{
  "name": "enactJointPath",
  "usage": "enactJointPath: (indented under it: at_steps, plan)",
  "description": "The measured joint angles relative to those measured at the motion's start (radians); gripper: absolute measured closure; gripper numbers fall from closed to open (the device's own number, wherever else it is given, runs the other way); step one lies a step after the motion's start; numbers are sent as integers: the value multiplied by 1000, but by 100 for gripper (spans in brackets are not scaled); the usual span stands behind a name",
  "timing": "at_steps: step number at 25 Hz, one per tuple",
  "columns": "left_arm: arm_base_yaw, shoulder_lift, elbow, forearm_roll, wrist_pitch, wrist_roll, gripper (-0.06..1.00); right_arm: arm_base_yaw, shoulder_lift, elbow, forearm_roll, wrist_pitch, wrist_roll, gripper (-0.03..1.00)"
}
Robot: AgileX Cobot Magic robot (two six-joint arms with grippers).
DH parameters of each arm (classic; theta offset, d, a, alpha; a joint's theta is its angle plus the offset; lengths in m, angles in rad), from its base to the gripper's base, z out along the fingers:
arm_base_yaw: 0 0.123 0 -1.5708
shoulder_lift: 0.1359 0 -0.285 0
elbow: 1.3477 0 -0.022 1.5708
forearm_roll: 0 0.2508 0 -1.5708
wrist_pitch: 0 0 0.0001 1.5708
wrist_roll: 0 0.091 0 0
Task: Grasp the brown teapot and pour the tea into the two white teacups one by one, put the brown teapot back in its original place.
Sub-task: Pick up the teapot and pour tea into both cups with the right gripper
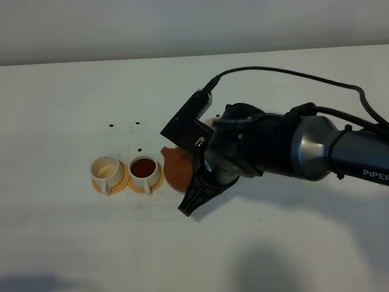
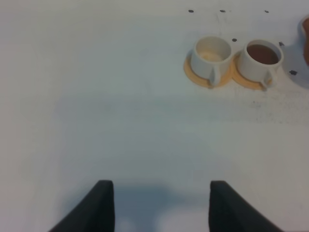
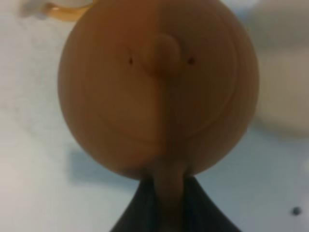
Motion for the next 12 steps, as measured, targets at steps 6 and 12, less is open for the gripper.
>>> enactJointPath:
  at_steps: [6, 12]
  plan:
    - [0, 0, 0, 0, 0, 0, 50, -18, 0, 0, 86, -31, -35, 86]
    - [0, 0, 0, 0, 0, 0, 50, -38, 20, 0, 109, -64, -36, 86]
